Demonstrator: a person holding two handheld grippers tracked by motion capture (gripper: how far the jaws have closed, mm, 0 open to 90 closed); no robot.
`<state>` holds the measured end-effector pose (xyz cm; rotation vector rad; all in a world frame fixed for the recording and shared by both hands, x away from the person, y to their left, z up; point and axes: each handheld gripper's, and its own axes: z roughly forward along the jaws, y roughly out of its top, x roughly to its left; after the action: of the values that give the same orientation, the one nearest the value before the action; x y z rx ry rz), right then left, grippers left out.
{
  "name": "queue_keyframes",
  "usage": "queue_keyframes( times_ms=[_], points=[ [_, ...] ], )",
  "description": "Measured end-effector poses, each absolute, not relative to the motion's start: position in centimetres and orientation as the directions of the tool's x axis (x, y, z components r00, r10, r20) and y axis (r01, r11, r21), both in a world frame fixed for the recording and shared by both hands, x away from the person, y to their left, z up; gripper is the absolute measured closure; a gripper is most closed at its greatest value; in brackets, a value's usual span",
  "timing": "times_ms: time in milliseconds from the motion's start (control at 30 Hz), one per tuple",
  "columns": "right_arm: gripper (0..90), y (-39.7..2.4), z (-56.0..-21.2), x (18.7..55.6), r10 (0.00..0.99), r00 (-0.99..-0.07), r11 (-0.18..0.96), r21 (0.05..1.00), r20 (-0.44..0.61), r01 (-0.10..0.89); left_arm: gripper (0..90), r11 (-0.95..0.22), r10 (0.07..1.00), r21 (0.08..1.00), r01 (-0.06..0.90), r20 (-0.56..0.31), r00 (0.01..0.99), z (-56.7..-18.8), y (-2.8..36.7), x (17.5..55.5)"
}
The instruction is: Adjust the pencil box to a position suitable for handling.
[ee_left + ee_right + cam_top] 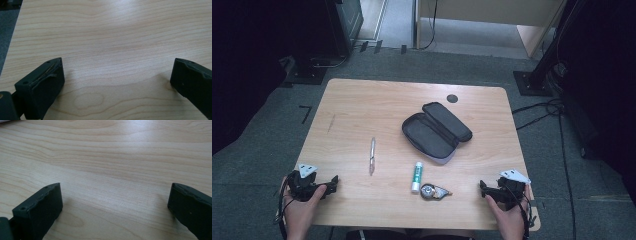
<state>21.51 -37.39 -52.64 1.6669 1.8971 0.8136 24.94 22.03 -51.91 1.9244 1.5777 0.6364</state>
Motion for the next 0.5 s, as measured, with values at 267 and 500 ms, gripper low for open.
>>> queue_keyframes(
  times_ms=[267, 500],
  points=[
    [16.6, -37.0, -52.5, 20.8, 0.991, -0.134, 0.071, 0.738, 0.027, 0.671, 0.0, -0.147, 0.981, 0.685, 0.714, 0.01, 0.193, -51.9, 22.1, 25.0],
    [24.2, -36.4, -51.3, 20.2, 0.992, -0.114, 0.032, 0.753, 0.057, 0.657, 0.0, -0.149, 0.981, 0.684, 0.715, 0.01, 0.194, -51.9, 22.1, 25.0]
  ],
)
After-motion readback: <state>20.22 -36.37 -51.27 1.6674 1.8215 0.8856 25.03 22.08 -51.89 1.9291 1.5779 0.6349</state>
